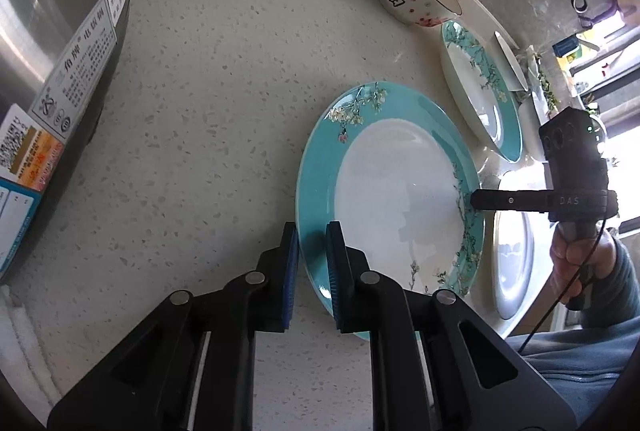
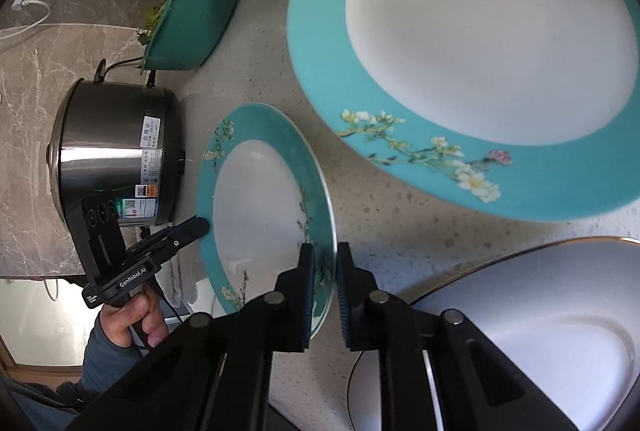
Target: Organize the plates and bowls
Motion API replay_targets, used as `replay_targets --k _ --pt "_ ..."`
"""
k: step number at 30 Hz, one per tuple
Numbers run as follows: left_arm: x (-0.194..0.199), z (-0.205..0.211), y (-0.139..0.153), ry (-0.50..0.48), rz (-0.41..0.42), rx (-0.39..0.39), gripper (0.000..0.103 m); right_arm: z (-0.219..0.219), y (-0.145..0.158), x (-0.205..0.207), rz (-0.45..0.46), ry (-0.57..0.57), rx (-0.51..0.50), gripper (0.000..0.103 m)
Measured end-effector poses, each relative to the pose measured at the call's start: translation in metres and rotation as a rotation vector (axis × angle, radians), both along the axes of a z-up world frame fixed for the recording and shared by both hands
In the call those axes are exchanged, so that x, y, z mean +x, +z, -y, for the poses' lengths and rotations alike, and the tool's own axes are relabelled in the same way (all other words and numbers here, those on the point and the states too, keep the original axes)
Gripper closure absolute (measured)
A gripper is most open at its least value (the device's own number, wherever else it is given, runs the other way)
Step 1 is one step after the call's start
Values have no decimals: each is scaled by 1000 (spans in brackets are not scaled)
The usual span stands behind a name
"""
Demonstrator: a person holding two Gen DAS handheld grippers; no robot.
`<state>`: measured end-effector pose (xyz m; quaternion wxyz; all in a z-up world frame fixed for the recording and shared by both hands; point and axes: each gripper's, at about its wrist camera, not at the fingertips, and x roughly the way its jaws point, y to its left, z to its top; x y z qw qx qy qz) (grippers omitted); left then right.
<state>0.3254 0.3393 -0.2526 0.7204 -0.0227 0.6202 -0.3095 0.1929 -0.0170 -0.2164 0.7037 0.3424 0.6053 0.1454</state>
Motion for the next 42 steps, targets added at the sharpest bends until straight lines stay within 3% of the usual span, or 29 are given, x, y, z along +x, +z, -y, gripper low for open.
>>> replay_targets --k 22,33,42 --pt "-7 3 3 1 -2 -9 91 -8 13 -2 10 -22 -37 92" --pt "-23 11 47 -31 45 -19 91 -1 43 -21 53 -47 -16 92" --pt "-51 40 103 -84 99 -47 91 21 86 -54 95 -81 -20 92"
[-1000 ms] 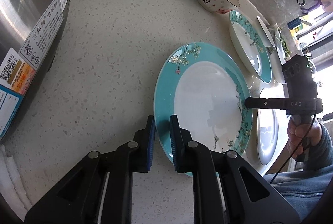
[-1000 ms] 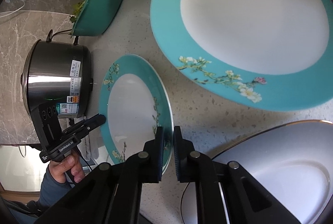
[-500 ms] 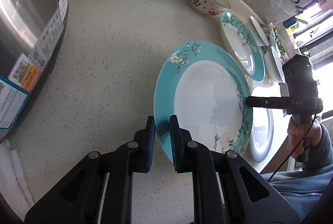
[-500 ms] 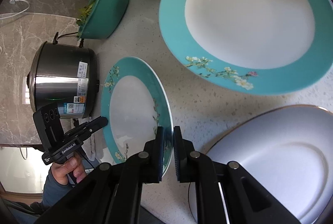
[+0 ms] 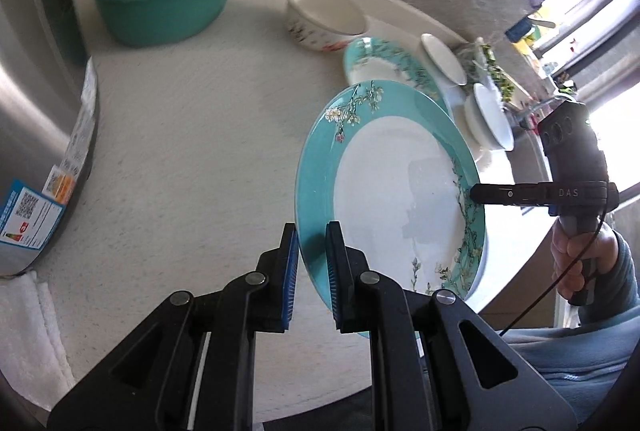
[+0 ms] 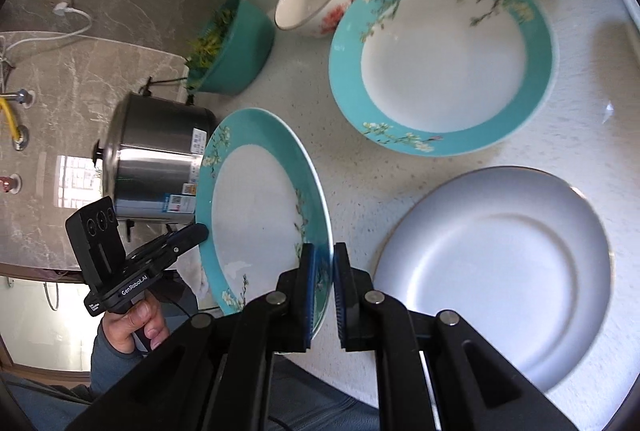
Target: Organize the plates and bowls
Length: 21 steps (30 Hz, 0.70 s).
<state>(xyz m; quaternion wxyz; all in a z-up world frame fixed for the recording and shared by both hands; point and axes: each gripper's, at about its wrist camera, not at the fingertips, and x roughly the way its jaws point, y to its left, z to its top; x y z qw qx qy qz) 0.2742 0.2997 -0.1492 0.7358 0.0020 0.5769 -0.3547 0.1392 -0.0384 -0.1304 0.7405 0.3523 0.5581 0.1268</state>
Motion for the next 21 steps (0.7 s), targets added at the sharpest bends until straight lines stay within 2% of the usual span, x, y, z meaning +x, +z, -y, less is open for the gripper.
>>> replay_targets --k 4,9,21 --pt "-16 22 7 -23 -4 -6 91 18 10 -19 23 -28 3 92" --pt "-37 54 3 -54 -19 -1 91 42 1 -42 12 -67 9 92" --pt "-86 115 -39 -103 -89 34 91 99 -30 -92 -25 -126 28 92"
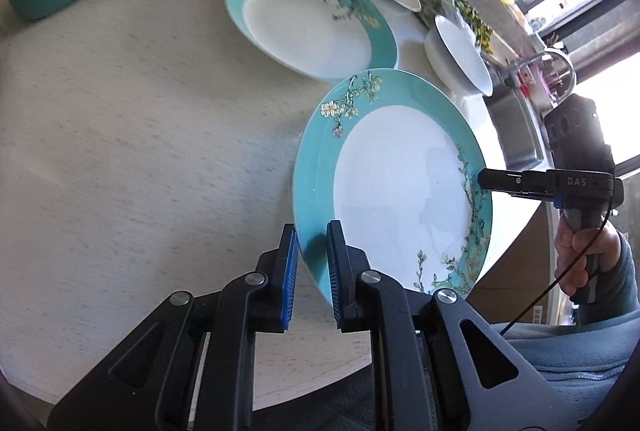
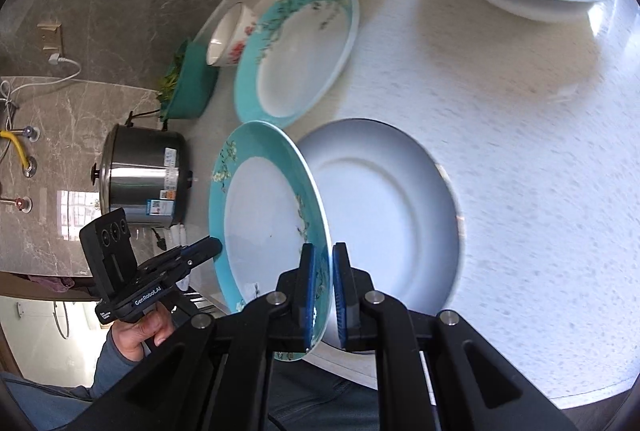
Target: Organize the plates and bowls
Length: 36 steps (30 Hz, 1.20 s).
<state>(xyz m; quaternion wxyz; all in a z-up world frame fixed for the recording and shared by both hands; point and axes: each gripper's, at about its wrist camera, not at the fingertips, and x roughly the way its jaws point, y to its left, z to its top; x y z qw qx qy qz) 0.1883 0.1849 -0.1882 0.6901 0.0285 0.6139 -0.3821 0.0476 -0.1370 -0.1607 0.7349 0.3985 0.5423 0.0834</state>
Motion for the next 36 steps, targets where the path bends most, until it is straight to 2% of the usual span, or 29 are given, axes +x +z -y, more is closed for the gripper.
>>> replay_targets --k 8,14,21,30,36 --pt "-10 24 -21 -5 -24 21 90 20 -12 -15 -12 -4 -10 92" --pt "-11 37 -36 -22 -8 62 88 26 -27 -15 -29 -5 -27 92" --pt "-16 48 -37 -54 51 121 86 20 -36 -15 -49 2 -51 91" --pt "-16 57 -36 -83 88 158 83 19 -38 -16 -59 -12 -55 92" --pt "-22 79 -36 -137 183 242 80 19 -38 -15 -68 -20 -77 91"
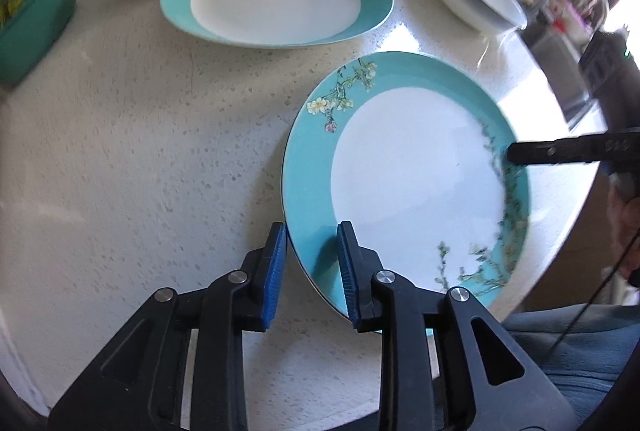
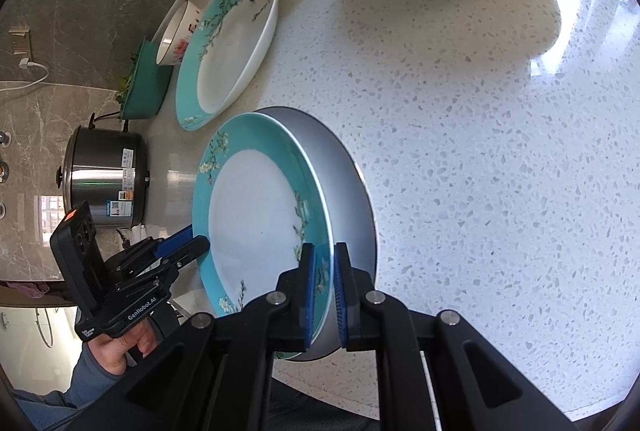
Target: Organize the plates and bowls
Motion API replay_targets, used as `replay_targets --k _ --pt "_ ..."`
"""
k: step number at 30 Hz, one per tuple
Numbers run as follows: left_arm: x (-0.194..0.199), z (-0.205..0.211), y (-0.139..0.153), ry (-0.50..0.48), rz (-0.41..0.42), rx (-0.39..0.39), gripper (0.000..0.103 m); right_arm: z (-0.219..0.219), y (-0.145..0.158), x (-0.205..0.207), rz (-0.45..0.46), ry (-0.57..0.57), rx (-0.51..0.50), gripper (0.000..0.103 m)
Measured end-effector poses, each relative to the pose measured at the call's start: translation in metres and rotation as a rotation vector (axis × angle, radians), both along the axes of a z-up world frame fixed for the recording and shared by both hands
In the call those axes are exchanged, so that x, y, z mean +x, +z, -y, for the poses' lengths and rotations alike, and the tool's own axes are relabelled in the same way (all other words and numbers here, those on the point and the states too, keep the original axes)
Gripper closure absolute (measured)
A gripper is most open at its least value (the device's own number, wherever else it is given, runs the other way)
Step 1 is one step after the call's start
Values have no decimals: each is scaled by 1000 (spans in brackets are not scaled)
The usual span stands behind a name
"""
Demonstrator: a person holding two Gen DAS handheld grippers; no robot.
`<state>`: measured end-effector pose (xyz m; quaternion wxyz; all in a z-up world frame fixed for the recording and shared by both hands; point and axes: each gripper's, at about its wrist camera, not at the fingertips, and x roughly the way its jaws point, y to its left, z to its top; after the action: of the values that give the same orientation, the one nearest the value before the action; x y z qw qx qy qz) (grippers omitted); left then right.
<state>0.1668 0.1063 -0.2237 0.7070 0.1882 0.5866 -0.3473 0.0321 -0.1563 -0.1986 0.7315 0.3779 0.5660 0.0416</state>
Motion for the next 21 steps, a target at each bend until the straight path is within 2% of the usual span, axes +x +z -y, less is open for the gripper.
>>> replay_targets --k 4,11,17,21 --pt "-1 8 0 -19 30 24 77 -1 2 1 -6 5 -32 91" --pt "-10 15 0 -47 56 48 64 -11 5 2 -14 35 -119 89" --pt "-13 19 -2 -49 55 44 51 -32 16 9 -13 128 -309 83" --pt "-12 21 -5 -45 52 41 47 -47 20 12 -11 192 -447 82"
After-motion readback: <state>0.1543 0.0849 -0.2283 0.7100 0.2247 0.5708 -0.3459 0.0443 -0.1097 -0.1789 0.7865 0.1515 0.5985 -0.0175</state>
